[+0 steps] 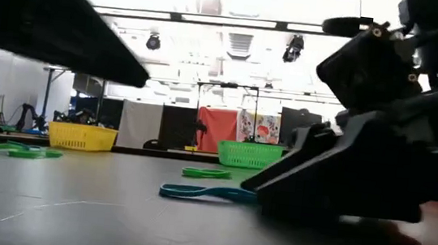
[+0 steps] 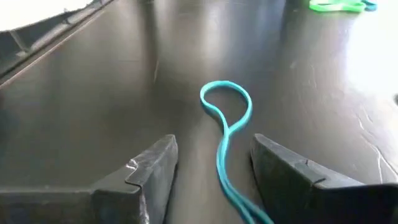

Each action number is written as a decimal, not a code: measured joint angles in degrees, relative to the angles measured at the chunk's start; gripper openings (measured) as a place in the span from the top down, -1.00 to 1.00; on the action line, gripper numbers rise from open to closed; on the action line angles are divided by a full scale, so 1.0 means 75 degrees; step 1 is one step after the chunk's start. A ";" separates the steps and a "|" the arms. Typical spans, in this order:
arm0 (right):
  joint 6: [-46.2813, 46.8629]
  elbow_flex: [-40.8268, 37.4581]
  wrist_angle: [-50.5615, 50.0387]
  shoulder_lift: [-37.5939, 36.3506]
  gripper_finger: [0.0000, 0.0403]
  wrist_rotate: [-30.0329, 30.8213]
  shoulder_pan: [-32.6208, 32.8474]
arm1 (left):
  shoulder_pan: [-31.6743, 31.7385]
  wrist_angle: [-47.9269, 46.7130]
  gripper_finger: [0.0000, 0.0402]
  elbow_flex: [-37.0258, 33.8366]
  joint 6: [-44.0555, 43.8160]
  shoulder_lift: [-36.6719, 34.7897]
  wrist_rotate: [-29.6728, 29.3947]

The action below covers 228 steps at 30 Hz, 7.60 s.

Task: Sort rubber bands into baskets
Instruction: Put the blue rubber band into the orange bin

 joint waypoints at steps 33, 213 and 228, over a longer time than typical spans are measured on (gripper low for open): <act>-0.0922 0.1351 -0.2728 -0.0370 0.96 0.0558 -0.0258 | -0.0120 -0.1073 0.18 -0.0278 -0.1619 -0.0167 0.0333; 0.4791 0.1337 -1.8478 -0.6036 0.27 -0.1236 -0.2975 | 0.0978 -0.4293 0.62 -0.0280 0.0047 -0.3040 0.3403; 0.5240 0.3139 -1.8460 -0.6089 -0.14 -0.0348 -0.1554 | 0.3455 -0.4051 0.82 -0.3087 0.0408 -0.5059 0.5941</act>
